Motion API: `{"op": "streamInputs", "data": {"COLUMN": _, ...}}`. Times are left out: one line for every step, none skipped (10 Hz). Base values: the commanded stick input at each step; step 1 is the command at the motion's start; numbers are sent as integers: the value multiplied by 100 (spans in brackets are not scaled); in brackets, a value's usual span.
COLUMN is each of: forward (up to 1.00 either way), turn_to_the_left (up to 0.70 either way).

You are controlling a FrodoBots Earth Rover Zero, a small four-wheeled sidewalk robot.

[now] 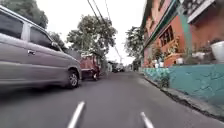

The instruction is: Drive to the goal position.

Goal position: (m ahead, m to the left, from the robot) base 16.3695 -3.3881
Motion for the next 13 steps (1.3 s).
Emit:
{"op": "streamInputs", "data": {"forward": 70, "turn_to_the_left": -35}}
{"op": "streamInputs", "data": {"forward": 70, "turn_to_the_left": -35}}
{"op": "streamInputs", "data": {"forward": 70, "turn_to_the_left": -35}}
{"op": "streamInputs", "data": {"forward": 70, "turn_to_the_left": -35}}
{"op": "streamInputs", "data": {"forward": 70, "turn_to_the_left": -6}}
{"op": "streamInputs", "data": {"forward": 70, "turn_to_the_left": -1}}
{"op": "streamInputs", "data": {"forward": 70, "turn_to_the_left": 0}}
{"op": "streamInputs", "data": {"forward": 70, "turn_to_the_left": 0}}
{"op": "streamInputs", "data": {"forward": 70, "turn_to_the_left": 0}}
{"op": "streamInputs", "data": {"forward": 70, "turn_to_the_left": 0}}
{"op": "streamInputs", "data": {"forward": 70, "turn_to_the_left": 0}}
{"op": "streamInputs", "data": {"forward": 70, "turn_to_the_left": 0}}
{"op": "streamInputs", "data": {"forward": 70, "turn_to_the_left": 0}}
